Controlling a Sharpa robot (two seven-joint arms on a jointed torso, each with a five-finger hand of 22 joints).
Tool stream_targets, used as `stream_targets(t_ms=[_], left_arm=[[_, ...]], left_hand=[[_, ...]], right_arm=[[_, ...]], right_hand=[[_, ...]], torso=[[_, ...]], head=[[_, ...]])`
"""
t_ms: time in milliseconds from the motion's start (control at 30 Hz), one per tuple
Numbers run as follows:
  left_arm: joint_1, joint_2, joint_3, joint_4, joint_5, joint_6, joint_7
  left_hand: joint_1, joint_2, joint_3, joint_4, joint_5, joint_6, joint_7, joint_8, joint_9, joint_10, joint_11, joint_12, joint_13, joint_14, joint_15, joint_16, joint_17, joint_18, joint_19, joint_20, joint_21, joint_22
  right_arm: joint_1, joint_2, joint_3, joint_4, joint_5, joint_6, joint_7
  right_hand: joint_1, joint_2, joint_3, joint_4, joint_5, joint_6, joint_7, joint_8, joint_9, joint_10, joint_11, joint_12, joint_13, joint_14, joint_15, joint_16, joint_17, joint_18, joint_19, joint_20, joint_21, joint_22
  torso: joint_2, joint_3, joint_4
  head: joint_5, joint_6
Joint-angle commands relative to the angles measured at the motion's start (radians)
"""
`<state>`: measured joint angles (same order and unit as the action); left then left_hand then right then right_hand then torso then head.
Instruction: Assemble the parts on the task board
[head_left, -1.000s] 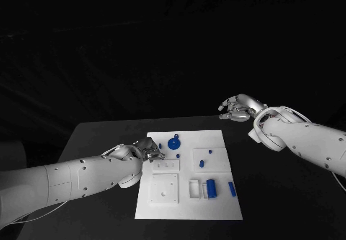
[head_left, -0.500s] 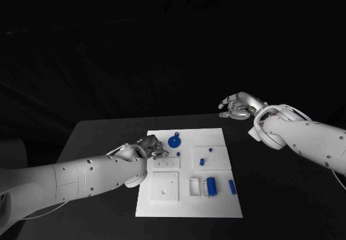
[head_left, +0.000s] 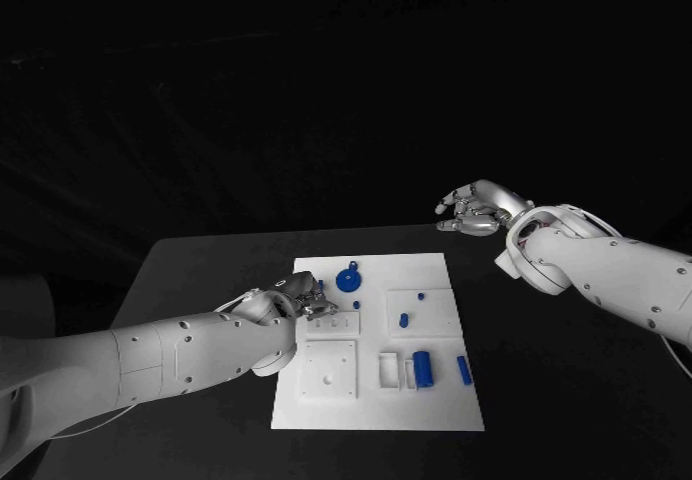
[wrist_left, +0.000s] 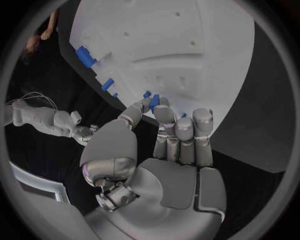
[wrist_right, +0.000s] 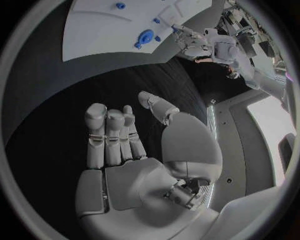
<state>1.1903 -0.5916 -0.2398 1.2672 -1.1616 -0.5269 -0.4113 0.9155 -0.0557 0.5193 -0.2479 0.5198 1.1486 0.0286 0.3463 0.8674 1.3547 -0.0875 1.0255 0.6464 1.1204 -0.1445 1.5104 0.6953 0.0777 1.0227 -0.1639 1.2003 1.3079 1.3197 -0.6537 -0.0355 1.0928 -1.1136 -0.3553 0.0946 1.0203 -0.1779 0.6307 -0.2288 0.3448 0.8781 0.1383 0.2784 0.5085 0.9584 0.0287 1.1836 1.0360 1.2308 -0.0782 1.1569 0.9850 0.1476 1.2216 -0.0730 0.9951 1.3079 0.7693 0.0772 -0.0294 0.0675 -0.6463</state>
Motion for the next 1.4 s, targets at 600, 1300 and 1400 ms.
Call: stream_targets(t_ms=[600,1300,1400], left_arm=[[-0.022,0.016,0.001,-0.012,0.026,0.02,0.007],[-0.03,0.019,0.001,-0.015,0.03,0.028,0.013],[-0.03,0.019,0.001,-0.016,0.035,0.031,0.011]], left_hand=[[0.003,0.012,0.017,0.003,0.063,0.126,-0.053,0.009,0.007,0.047,-0.043,0.012,0.004,0.061,-0.085,0.006,0.003,0.026,0.002,-0.108,0.006,0.007],[0.003,0.012,0.017,0.003,0.06,0.127,-0.053,0.01,0.007,0.047,-0.043,0.014,0.005,0.061,-0.085,0.006,0.003,0.026,0.001,-0.108,0.006,0.007],[0.003,0.011,0.017,0.003,0.06,0.127,-0.053,0.01,0.007,0.047,-0.043,0.014,0.005,0.061,-0.085,0.006,0.003,0.026,0.001,-0.108,0.006,0.007]], right_arm=[[0.001,0.008,0.001,0.0,0.002,0.021,0.003],[0.001,0.009,0.001,0.005,0.01,0.027,0.003],[0.001,0.008,0.001,0.006,0.011,0.027,0.003]], right_hand=[[-0.002,-0.006,-0.002,0.008,0.01,0.001,0.008,-0.006,0.0,0.001,0.005,0.006,-0.001,0.008,0.002,-0.004,0.001,0.114,0.002,-0.006,-0.005,0.017],[-0.002,-0.005,-0.003,0.008,0.025,0.0,0.008,-0.007,0.0,0.001,0.005,0.007,-0.002,0.008,0.002,-0.004,0.001,0.114,0.002,-0.005,-0.005,0.017],[-0.003,-0.005,-0.004,0.009,0.026,0.0,0.008,-0.007,0.0,0.001,0.005,0.007,-0.002,0.008,0.002,-0.004,0.002,0.114,0.002,-0.005,-0.005,0.017]], torso=[[0.001,-0.0016,0.0006],[0.0,-0.0008,0.0007],[0.0,-0.0007,0.0005]], head=[[-0.001,-0.007],[-0.003,-0.014],[-0.003,-0.015]])
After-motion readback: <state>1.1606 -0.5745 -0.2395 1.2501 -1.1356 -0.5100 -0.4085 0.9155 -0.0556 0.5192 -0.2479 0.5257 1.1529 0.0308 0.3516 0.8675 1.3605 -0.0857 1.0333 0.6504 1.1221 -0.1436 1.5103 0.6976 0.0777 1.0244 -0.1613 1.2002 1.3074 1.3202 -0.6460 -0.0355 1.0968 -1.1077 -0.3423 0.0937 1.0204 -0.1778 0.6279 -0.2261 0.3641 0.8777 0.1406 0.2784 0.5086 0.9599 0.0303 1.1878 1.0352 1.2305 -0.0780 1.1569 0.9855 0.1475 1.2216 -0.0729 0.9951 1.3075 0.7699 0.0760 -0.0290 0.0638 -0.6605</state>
